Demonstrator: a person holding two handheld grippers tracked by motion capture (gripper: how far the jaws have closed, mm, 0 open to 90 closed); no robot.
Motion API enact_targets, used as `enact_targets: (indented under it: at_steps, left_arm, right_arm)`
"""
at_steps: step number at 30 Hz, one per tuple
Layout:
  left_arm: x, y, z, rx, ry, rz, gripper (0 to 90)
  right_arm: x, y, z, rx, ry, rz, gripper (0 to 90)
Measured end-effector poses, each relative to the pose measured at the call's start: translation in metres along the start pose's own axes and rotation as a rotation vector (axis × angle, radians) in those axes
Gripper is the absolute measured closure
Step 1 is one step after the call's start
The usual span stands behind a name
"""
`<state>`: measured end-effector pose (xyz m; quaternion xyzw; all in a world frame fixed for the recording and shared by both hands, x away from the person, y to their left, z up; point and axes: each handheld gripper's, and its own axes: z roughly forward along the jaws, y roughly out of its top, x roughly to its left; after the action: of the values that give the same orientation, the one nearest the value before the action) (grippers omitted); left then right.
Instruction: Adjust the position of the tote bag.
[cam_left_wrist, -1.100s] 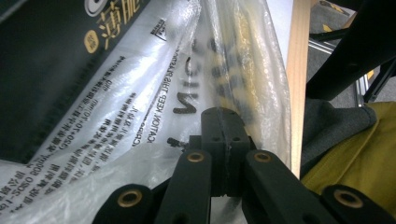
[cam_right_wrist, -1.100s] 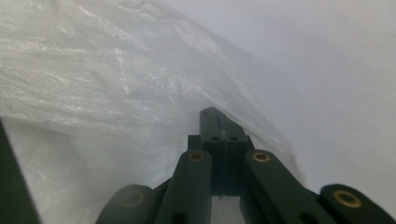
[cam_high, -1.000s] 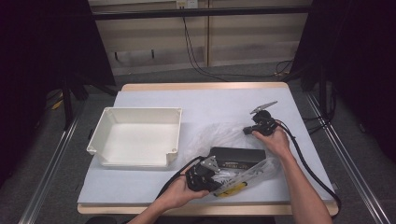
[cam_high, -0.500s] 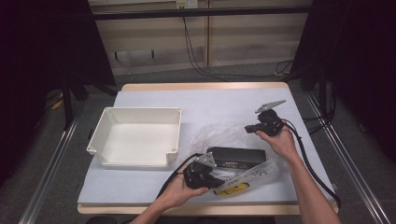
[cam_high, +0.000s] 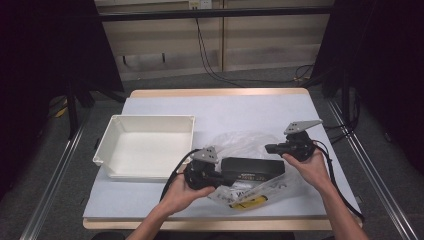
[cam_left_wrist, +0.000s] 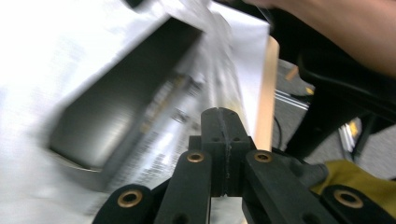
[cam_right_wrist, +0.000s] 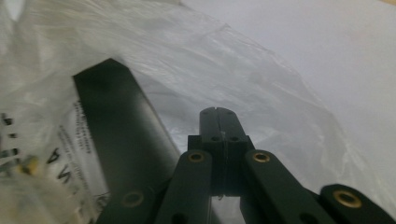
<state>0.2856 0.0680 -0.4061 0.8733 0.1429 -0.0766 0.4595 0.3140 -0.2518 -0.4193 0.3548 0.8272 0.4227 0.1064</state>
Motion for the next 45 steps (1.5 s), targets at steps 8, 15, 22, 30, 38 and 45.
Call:
enact_targets:
  at_steps: [8, 15, 22, 30, 38, 45]
  left_arm:
    - [0.031, 0.021, -0.011, 0.036, 0.138, -0.021, 90.0]
    - [0.048, 0.009, 0.006, 0.112, 0.202, -0.062, 90.0]
    - [0.058, 0.001, 0.005, 0.14, 0.256, -0.101, 90.0]
    - [0.065, -0.004, 0.017, 0.198, 0.31, -0.113, 90.0]
    - [0.065, -0.006, 0.022, 0.264, 0.339, -0.1, 90.0]
    - [0.066, -0.012, 0.024, 0.257, 0.322, -0.112, 90.0]
  right_arm:
    - [0.022, -0.018, -0.015, -0.007, 0.048, -0.022, 90.0]
    - [0.042, -0.042, -0.028, 0.003, 0.059, -0.034, 90.0]
    - [0.051, -0.067, -0.031, 0.027, 0.046, -0.022, 90.0]
    - [0.045, -0.08, -0.022, 0.086, 0.029, -0.003, 90.0]
    - [0.043, -0.092, -0.023, 0.104, 0.008, 0.007, 90.0]
    - [0.046, -0.099, -0.022, 0.13, -0.004, 0.006, 90.0]
